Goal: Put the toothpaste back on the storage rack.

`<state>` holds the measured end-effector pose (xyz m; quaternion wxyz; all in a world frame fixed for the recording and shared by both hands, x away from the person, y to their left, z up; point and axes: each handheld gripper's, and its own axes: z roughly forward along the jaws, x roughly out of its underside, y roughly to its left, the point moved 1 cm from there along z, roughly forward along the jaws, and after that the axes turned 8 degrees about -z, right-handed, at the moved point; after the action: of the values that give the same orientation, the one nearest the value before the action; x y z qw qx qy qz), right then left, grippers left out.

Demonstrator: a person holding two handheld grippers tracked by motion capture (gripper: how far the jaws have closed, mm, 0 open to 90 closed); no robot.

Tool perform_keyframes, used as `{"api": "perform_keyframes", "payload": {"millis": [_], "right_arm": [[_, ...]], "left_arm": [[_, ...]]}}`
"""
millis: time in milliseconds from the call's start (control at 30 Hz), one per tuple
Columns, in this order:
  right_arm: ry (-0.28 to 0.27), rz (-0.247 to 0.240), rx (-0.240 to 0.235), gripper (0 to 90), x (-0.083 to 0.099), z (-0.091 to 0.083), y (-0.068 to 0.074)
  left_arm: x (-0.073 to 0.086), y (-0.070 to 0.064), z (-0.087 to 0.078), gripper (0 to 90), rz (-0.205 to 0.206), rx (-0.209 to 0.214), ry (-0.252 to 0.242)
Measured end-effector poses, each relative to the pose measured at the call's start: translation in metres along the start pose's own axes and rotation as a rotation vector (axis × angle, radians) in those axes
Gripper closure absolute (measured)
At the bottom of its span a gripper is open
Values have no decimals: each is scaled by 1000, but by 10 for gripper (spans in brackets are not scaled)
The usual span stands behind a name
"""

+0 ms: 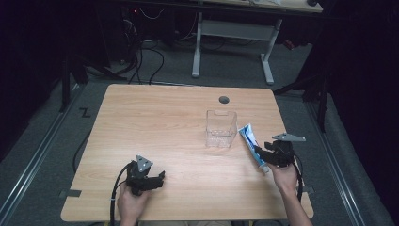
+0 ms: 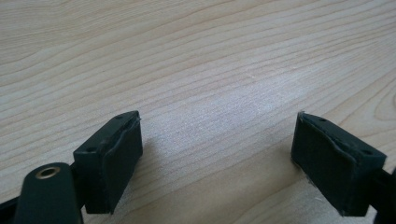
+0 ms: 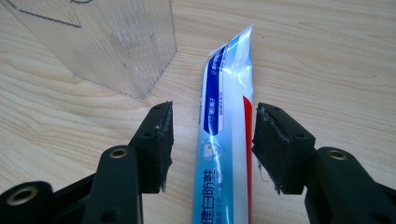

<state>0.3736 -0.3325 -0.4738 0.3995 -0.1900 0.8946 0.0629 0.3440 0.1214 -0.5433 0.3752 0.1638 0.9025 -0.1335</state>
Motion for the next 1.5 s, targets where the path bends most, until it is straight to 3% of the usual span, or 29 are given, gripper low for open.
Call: {"api": "perform_keyframes", "payload": {"millis": [1033,1500], "right_arm": [[112,-71,28,454,-30,39,2],[208,-106,47,452,-34,65,5]], "left_arm": [[0,0,0,167,1,1,0],[0,0,0,167,1,1,0]]}}
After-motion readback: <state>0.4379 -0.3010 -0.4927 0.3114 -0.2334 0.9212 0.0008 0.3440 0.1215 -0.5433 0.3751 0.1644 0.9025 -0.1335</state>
